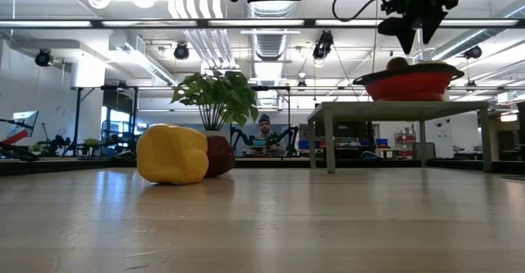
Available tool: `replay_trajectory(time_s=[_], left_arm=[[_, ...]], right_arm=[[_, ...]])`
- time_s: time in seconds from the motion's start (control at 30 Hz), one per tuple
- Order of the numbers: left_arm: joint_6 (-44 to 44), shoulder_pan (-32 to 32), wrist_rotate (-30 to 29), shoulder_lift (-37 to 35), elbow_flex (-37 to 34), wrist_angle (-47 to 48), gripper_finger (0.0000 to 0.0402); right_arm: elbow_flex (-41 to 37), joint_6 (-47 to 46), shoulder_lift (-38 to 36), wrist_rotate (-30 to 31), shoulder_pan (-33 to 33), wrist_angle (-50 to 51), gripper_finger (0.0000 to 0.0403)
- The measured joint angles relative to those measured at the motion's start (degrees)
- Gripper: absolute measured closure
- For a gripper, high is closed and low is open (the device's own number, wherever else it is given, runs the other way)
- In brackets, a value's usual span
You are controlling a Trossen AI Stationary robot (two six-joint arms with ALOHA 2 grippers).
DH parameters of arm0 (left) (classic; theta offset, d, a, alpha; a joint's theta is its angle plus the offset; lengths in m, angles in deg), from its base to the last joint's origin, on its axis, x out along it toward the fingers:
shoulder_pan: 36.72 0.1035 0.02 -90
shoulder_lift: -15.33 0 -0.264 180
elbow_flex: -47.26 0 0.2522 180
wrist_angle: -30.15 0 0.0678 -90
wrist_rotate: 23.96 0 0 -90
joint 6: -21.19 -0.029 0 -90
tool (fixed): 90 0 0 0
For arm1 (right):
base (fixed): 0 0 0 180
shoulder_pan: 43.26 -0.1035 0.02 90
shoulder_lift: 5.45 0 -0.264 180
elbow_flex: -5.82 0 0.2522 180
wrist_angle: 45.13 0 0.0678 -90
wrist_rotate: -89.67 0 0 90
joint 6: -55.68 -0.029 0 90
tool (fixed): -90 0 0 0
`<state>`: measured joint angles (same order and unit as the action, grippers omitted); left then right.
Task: Pick & Place Fruit
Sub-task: Put the red apple into the red strainer bowl on the shelf
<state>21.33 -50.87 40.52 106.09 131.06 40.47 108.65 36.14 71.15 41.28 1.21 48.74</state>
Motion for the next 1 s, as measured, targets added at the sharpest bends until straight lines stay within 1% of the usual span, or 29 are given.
replay_trajectory(time_s=[0.07, 0.17, 0.27, 0.33, 0.4, 0.47, 0.67, 0.73, 0.83, 0.93, 1.0], left_arm=[[-0.1, 0.0, 0.7, 0.0, 0.0, 0.4, 0.0012], [-0.5, 0.0, 3.6, 0.0, 0.0, 2.1, 0.0012], [-0.5, 0.0, 4.5, -0.1, 0.0, 3.9, 0.0012], [-0.4, 0.0, 4.5, -0.5, 0.0, 6.7, 0.0012], [-0.3, 0.0, 4.6, -0.8, 0.0, 10.2, 0.0012], [1.0, -0.2, 5.0, -1.3, 0.0, 15.2, 0.0012], [9.8, -2.6, 5.7, -2.2, 0.0, 31.5, 0.0012], [12.4, -4.1, 6.9, -2.3, 0.0, 36.2, 0.0012], [15.7, -7.5, 8.0, -3.0, 0.0, 40.2, 0.0012], [19.2, -11.5, 7.9, -3.3, 0.7, 43.3, 0.0012], [23.1, -14.3, 7.8, -3.3, 1.7, 45.4, 0.0012]], right_arm=[[0.1, 0.7, -1.0, -1.7, -0.5, 0.0, 0.0122], [0.1, 1.4, -2.6, -4.0, -2.4, 0.0, 0.0134], [0.1, 2.9, -4.3, -6.5, -5.8, -0.1, 0.0145], [0.1, 3.0, -5.0, -8.9, -9.0, -0.1, 0.0153], [0.0, 3.0, -5.9, -10.5, -12.8, -0.1, 0.0161], [-0.1, 2.6, -6.7, -10.8, -17.1, -0.1, 0.0168], [-1.3, -1.7, -8.1, -10.7, -31.4, 0.0, 0.0185], [-1.8, -3.4, -8.2, -10.5, -35.9, -0.1, 0.0189], [-2.4, -5.6, -8.2, -10.1, -42.1, -0.3, 0.0194], [-3.3, -7.6, -8.2, -9.6, -46.9, -1.7, 0.0200], [-4.1, -9.2, -8.2, -8.8, -49.6, -2.3, 0.0203]])
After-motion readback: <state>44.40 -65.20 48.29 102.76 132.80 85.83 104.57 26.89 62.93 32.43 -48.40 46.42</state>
